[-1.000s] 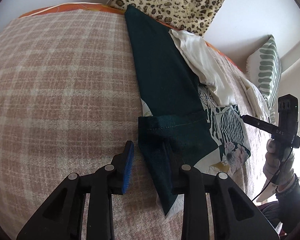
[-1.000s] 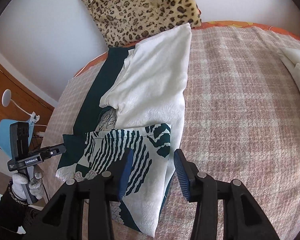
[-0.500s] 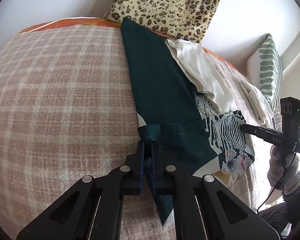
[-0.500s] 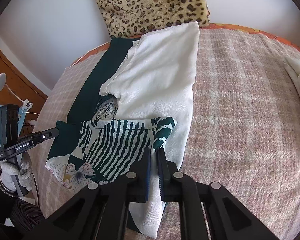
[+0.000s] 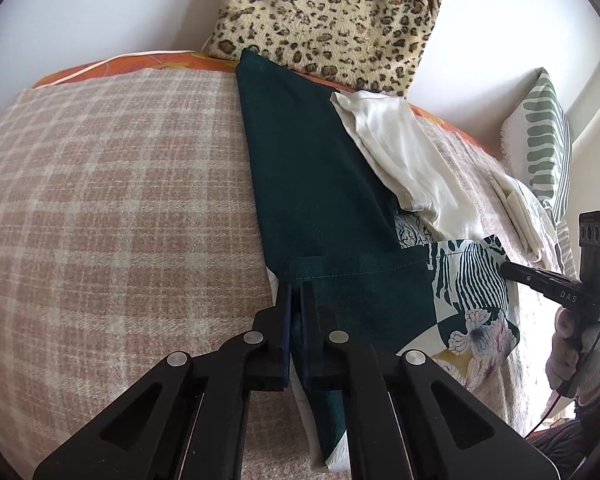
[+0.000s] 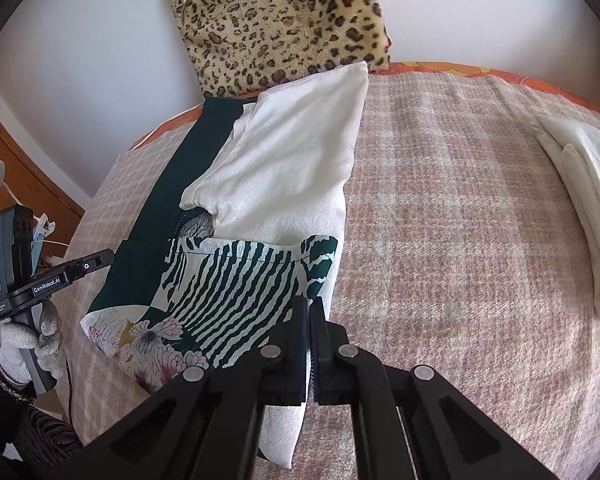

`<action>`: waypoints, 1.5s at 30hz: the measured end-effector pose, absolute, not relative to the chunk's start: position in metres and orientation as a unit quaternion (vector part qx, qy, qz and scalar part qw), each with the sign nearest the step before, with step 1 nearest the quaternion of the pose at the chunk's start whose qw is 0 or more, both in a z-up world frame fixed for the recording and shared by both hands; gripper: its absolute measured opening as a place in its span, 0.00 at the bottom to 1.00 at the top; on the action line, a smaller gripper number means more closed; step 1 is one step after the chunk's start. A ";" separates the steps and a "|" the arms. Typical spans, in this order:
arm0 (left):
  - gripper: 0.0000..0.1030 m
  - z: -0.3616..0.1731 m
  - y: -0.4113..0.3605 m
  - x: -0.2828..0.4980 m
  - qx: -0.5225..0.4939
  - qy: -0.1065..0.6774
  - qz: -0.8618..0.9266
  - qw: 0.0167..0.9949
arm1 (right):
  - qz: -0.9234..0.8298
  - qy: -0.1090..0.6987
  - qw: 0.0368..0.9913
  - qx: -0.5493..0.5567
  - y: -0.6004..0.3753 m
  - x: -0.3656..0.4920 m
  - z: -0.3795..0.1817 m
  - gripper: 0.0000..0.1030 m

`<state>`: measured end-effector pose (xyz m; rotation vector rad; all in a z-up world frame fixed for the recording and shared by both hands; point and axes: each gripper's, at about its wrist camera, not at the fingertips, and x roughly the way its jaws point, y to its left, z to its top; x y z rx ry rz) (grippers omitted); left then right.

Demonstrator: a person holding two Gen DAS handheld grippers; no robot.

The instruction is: Fold small clothes

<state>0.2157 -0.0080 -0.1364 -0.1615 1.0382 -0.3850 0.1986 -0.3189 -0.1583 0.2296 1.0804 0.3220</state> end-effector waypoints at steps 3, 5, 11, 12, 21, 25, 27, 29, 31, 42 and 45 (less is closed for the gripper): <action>0.03 -0.141 -0.006 0.220 -0.079 0.492 -0.172 0.849 | 0.150 0.516 0.838 0.091 -0.312 0.204 -0.165 0.00; 0.03 -0.141 -0.005 0.222 -0.071 0.486 -0.169 0.855 | 0.148 0.517 0.839 0.081 -0.309 0.203 -0.166 0.01; 0.03 -0.121 -0.002 0.216 -0.061 0.469 -0.166 0.865 | 0.125 0.489 0.863 0.038 -0.305 0.188 -0.139 0.25; 0.03 -0.114 -0.003 0.210 -0.059 0.462 -0.171 0.868 | 0.134 0.483 0.865 0.032 -0.300 0.183 -0.132 0.25; 0.03 -0.107 -0.076 0.142 0.011 0.449 -0.282 0.848 | 0.234 0.470 0.849 -0.057 -0.223 0.129 -0.127 0.25; 0.03 -0.131 -0.095 0.139 0.042 0.476 -0.278 0.833 | 0.236 0.489 0.835 -0.090 -0.210 0.123 -0.142 0.25; 0.03 -0.138 -0.093 0.136 0.061 0.479 -0.267 0.834 | 0.230 0.497 0.831 -0.097 -0.213 0.122 -0.147 0.24; 0.03 -0.141 -0.084 0.139 0.052 0.486 -0.257 0.834 | 0.222 0.508 0.827 -0.091 -0.223 0.125 -0.148 0.25; 0.03 -0.141 -0.072 0.144 0.038 0.494 -0.246 0.833 | 0.212 0.524 0.821 -0.078 -0.234 0.131 -0.149 0.28; 0.07 -0.084 -0.005 0.194 -0.080 0.453 -0.207 0.863 | 0.200 0.478 0.852 0.074 -0.295 0.153 -0.100 0.39; 0.07 -0.073 0.005 0.217 -0.099 0.442 -0.208 0.867 | 0.177 0.468 0.861 0.093 -0.311 0.169 -0.097 0.48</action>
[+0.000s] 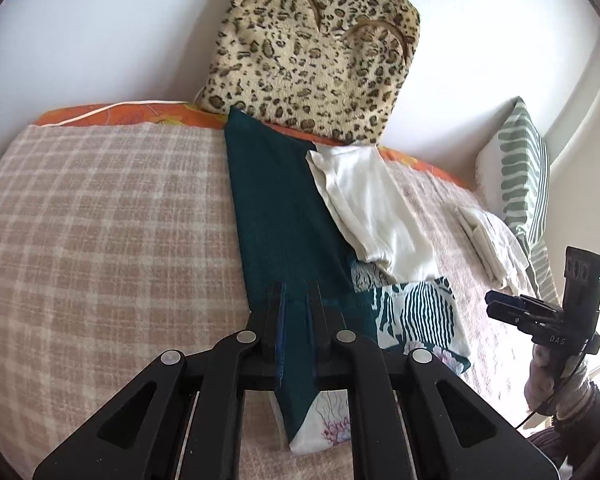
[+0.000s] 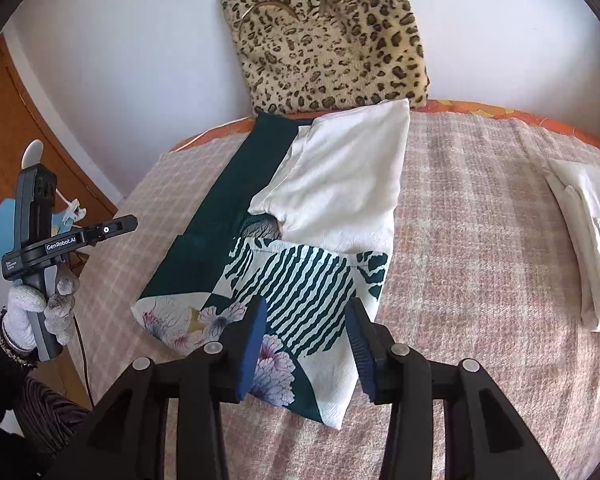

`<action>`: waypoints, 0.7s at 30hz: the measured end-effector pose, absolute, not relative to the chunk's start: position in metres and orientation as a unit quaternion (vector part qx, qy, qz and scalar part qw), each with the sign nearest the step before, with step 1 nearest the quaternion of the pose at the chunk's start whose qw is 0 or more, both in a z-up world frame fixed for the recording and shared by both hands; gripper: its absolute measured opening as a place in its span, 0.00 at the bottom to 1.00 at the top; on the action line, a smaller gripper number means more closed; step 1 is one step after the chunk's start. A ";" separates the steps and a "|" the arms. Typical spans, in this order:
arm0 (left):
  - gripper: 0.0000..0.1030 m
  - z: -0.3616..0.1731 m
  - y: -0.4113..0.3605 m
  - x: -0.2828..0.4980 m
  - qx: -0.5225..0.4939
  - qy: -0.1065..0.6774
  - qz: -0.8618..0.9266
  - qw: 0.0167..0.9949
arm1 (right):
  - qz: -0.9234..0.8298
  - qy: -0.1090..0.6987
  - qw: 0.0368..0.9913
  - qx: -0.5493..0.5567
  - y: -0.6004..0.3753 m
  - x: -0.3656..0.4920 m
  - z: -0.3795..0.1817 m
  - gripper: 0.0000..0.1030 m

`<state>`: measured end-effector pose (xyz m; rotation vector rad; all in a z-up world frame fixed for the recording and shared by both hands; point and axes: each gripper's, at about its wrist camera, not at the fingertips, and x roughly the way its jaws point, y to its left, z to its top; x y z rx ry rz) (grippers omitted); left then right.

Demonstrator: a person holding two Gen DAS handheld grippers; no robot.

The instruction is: Fold small clothes

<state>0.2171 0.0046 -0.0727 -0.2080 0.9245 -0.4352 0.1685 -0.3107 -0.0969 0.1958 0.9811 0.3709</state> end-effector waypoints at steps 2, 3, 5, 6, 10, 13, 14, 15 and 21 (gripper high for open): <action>0.07 -0.067 0.006 0.236 -0.090 0.440 -0.212 0.868 | 0.163 0.456 0.870 0.094 -0.319 0.182 -0.093 0.53; 0.07 -0.066 0.007 0.247 -0.090 0.443 -0.213 0.866 | 0.159 0.454 0.872 0.094 -0.322 0.192 -0.092 0.57; 0.09 -0.065 0.012 0.268 -0.101 0.450 -0.205 0.863 | 0.155 0.454 0.872 0.093 -0.328 0.214 -0.090 0.59; 0.09 -0.065 0.014 0.280 -0.112 0.454 -0.205 0.860 | 0.151 0.454 0.873 0.089 -0.330 0.225 -0.088 0.59; 0.13 -0.072 0.022 0.328 -0.148 0.469 -0.201 0.847 | 0.166 0.449 0.876 0.055 -0.329 0.269 -0.077 0.63; 0.42 -0.081 0.023 0.361 -0.158 0.474 -0.199 0.843 | 0.161 0.444 0.881 0.038 -0.331 0.301 -0.074 0.74; 0.42 -0.084 0.022 0.371 -0.156 0.474 -0.197 0.844 | 0.158 0.445 0.881 0.035 -0.331 0.313 -0.075 0.74; 0.42 -0.088 0.020 0.380 -0.154 0.474 -0.198 0.844 | 0.159 0.447 0.879 0.033 -0.332 0.325 -0.077 0.74; 0.42 -0.114 0.006 0.434 -0.139 0.487 -0.203 0.838 | 0.169 0.478 0.861 0.036 -0.348 0.396 -0.104 0.73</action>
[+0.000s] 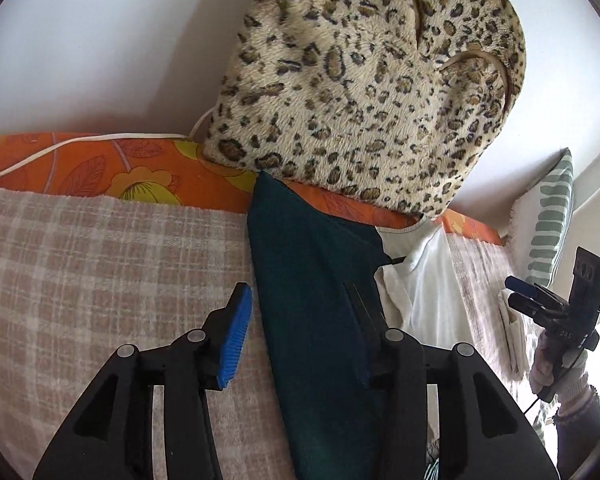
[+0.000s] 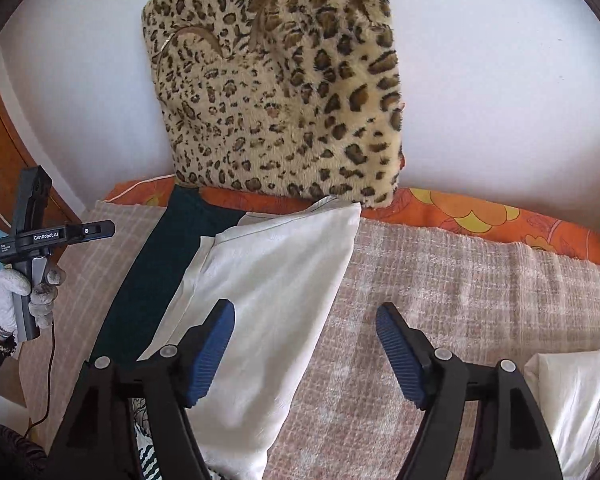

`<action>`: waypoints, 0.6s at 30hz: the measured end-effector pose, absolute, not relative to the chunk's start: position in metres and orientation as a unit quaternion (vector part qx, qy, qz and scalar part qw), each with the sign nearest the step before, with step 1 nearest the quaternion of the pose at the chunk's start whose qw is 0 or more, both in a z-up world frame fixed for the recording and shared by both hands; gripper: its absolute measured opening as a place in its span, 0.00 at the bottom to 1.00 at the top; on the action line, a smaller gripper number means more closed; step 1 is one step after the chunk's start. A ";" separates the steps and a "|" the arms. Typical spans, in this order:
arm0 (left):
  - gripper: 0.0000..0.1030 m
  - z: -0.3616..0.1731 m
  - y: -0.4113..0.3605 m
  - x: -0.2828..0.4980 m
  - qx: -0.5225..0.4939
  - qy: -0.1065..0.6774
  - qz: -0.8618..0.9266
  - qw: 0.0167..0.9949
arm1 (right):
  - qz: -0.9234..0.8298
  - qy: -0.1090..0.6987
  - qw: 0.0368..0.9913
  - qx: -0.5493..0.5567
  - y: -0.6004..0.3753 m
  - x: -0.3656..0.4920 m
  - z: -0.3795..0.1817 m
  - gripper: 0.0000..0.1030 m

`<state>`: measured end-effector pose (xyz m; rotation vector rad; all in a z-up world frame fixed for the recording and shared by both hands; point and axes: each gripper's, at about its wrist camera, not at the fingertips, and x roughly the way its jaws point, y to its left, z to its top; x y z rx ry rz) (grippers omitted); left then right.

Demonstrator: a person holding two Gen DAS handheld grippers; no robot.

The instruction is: Fold small clothes

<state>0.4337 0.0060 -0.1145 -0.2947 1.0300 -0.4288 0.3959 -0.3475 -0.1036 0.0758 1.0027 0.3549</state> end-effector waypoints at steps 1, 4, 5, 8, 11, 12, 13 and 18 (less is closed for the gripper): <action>0.42 -0.119 0.004 0.441 -0.138 0.487 -0.204 0.838 | 0.170 0.482 0.859 0.041 -0.351 0.406 -0.110 0.73; 0.42 -0.134 -0.001 0.462 -0.138 0.492 -0.204 0.835 | 0.165 0.483 0.857 0.073 -0.364 0.432 -0.132 0.69; 0.42 -0.138 -0.003 0.468 -0.137 0.492 -0.201 0.836 | 0.165 0.484 0.855 0.087 -0.369 0.439 -0.139 0.66; 0.42 -0.148 -0.007 0.482 -0.131 0.490 -0.197 0.839 | 0.173 0.489 0.846 0.122 -0.378 0.459 -0.159 0.55; 0.42 -0.157 -0.011 0.493 -0.127 0.489 -0.195 0.841 | 0.187 0.487 0.843 0.131 -0.377 0.472 -0.170 0.51; 0.42 -0.157 -0.013 0.494 -0.123 0.480 -0.197 0.846 | 0.193 0.486 0.842 0.130 -0.376 0.476 -0.173 0.50; 0.42 -0.157 -0.015 0.496 -0.116 0.477 -0.198 0.848 | 0.197 0.485 0.843 0.128 -0.374 0.479 -0.174 0.50; 0.42 -0.159 -0.018 0.508 -0.118 0.470 -0.197 0.852 | 0.210 0.479 0.842 0.131 -0.370 0.498 -0.178 0.50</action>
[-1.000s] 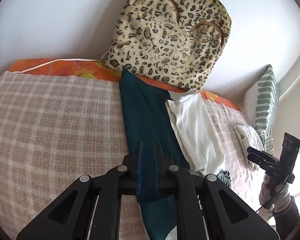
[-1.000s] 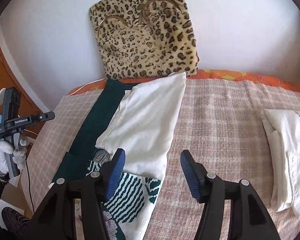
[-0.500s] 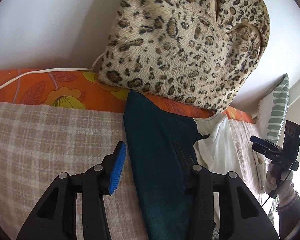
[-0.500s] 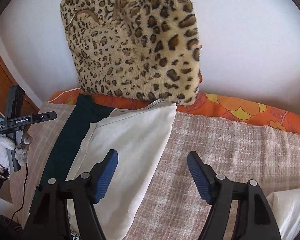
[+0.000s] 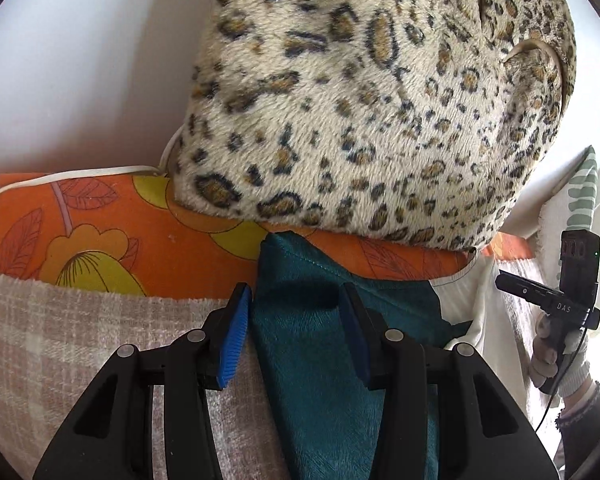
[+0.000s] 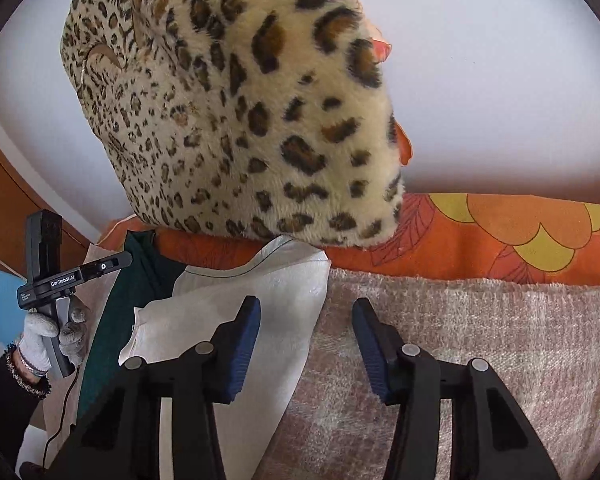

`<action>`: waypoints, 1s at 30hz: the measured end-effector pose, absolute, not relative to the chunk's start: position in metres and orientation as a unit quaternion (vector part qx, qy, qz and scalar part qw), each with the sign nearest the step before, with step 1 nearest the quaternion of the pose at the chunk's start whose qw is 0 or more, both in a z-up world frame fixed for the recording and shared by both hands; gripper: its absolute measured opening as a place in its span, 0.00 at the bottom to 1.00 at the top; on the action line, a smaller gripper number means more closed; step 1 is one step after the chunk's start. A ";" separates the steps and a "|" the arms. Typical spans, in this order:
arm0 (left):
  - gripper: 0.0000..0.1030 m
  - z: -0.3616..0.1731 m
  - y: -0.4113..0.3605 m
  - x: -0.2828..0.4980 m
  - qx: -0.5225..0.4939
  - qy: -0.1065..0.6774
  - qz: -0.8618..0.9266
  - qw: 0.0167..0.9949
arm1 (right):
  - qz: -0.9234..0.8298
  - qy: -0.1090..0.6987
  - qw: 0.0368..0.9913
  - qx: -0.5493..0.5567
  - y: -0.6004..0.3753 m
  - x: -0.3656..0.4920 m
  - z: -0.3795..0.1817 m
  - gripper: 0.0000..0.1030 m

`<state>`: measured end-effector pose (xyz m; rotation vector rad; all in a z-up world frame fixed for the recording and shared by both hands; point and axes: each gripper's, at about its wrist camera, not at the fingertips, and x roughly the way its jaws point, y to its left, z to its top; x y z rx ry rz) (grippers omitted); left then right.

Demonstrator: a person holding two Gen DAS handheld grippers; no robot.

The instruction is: Fold small clothes

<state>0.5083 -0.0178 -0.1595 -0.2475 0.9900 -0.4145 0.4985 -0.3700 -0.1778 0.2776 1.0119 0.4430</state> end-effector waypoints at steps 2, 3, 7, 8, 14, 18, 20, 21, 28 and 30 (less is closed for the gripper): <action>0.40 -0.160 -0.018 0.513 -0.120 0.471 -0.196 0.851 | 0.214 0.480 0.840 0.136 -0.368 0.505 -0.180 0.50; 0.40 -0.159 -0.017 0.514 -0.120 0.470 -0.195 0.853 | 0.216 0.479 0.840 0.134 -0.367 0.507 -0.180 0.48; 0.12 -0.162 -0.024 0.518 -0.110 0.477 -0.202 0.848 | 0.219 0.483 0.837 0.133 -0.359 0.515 -0.184 0.34; 0.11 -0.163 -0.027 0.518 -0.105 0.477 -0.200 0.850 | 0.219 0.483 0.838 0.131 -0.359 0.515 -0.184 0.29; 0.02 -0.153 -0.038 0.511 -0.093 0.456 -0.206 0.861 | 0.211 0.470 0.847 0.133 -0.354 0.512 -0.175 0.02; 0.02 -0.133 -0.035 0.502 -0.102 0.438 -0.212 0.868 | 0.215 0.454 0.855 0.132 -0.344 0.506 -0.154 0.01; 0.02 -0.121 -0.033 0.494 -0.110 0.429 -0.219 0.869 | 0.221 0.446 0.857 0.135 -0.342 0.501 -0.141 0.01; 0.02 -0.114 -0.032 0.489 -0.111 0.425 -0.222 0.871 | 0.222 0.442 0.859 0.135 -0.341 0.497 -0.134 0.01; 0.02 -0.070 -0.036 0.444 -0.091 0.402 -0.237 0.880 | 0.231 0.424 0.868 0.117 -0.330 0.458 -0.082 0.01; 0.02 -0.061 -0.039 0.429 -0.080 0.398 -0.240 0.882 | 0.233 0.424 0.869 0.107 -0.325 0.444 -0.069 0.01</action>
